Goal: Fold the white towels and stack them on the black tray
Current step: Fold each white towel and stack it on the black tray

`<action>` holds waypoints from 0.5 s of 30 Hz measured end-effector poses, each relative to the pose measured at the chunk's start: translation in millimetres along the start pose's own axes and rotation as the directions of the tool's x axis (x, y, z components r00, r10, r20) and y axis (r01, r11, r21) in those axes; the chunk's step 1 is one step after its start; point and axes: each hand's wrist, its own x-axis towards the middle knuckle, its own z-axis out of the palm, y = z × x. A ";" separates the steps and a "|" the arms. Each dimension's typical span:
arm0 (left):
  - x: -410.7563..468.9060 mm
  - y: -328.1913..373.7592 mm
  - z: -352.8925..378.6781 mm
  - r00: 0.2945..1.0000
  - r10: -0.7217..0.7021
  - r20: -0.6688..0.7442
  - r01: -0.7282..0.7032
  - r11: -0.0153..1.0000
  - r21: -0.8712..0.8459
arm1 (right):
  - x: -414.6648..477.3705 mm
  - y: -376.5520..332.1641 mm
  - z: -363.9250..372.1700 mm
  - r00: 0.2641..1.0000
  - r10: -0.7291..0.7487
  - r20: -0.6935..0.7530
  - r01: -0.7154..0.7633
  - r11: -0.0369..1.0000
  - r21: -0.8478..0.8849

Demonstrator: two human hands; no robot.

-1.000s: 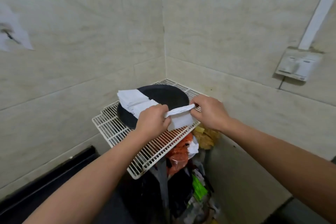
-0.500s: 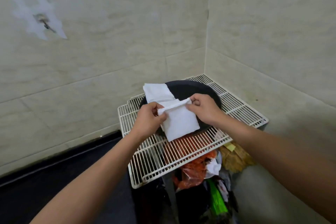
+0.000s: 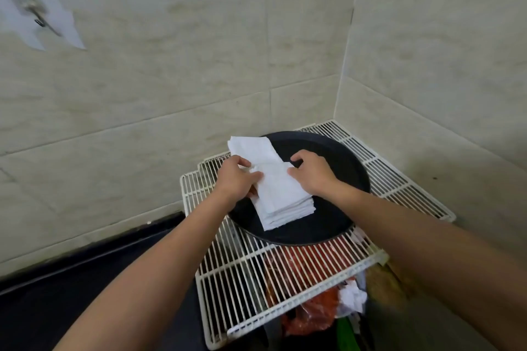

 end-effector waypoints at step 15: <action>-29.3 -53.6 12.8 0.837 0.483 0.257 -0.488 0.446 0.751 | -18.9 24.1 5.5 0.870 -0.407 0.277 0.492 0.742 -0.455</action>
